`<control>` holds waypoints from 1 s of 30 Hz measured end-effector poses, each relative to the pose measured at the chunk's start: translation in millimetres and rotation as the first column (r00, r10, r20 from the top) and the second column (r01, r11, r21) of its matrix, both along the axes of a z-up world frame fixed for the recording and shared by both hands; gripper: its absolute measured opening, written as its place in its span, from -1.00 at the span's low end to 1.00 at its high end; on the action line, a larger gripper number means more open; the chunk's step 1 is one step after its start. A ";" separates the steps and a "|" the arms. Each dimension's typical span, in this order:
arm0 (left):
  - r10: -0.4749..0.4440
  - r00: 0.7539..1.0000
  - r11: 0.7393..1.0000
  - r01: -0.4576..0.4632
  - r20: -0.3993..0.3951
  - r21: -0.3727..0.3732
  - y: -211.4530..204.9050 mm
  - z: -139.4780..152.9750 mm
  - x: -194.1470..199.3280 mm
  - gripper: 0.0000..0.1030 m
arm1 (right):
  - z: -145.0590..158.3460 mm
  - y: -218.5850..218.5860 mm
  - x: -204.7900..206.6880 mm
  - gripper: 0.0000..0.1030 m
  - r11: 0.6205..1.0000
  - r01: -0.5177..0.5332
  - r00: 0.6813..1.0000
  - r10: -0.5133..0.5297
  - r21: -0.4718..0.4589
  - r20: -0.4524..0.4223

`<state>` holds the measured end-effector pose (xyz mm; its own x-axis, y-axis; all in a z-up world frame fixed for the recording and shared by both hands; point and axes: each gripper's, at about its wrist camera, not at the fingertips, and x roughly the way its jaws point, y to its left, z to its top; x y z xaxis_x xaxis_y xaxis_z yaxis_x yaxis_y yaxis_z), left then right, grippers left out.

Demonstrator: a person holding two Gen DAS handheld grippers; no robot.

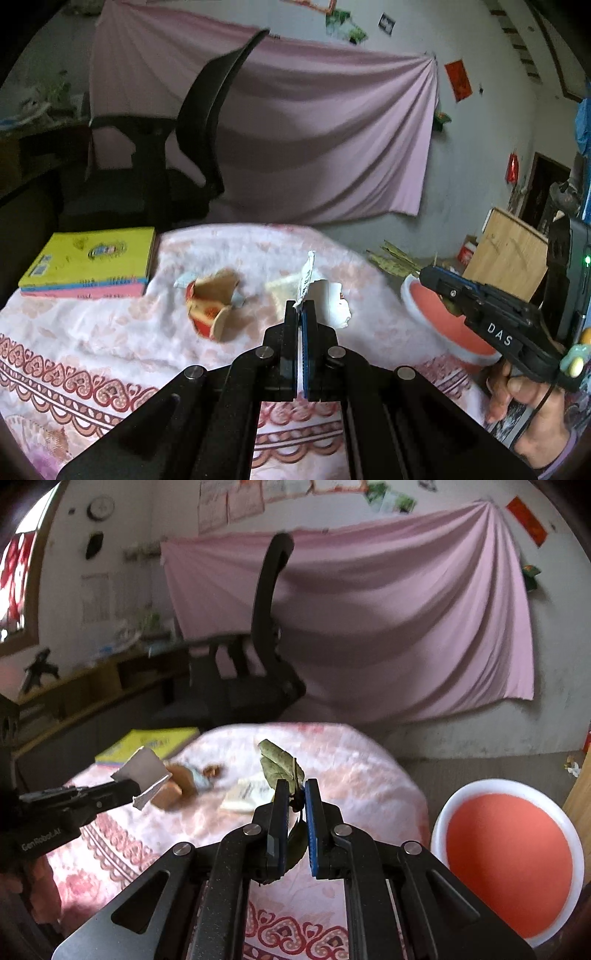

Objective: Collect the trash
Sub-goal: 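Carry the leaf and paper scrap over the orange basin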

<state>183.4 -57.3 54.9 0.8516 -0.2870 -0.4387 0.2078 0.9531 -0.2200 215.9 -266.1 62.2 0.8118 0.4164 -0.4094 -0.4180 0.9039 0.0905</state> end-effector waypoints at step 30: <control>-0.264 0.961 0.963 0.258 0.077 0.081 -189.1 41.4 56.3 -1.00 | 26.3 -156.0 -33.2 -0.86 0.884 0.356 0.886 -0.423 0.303 0.192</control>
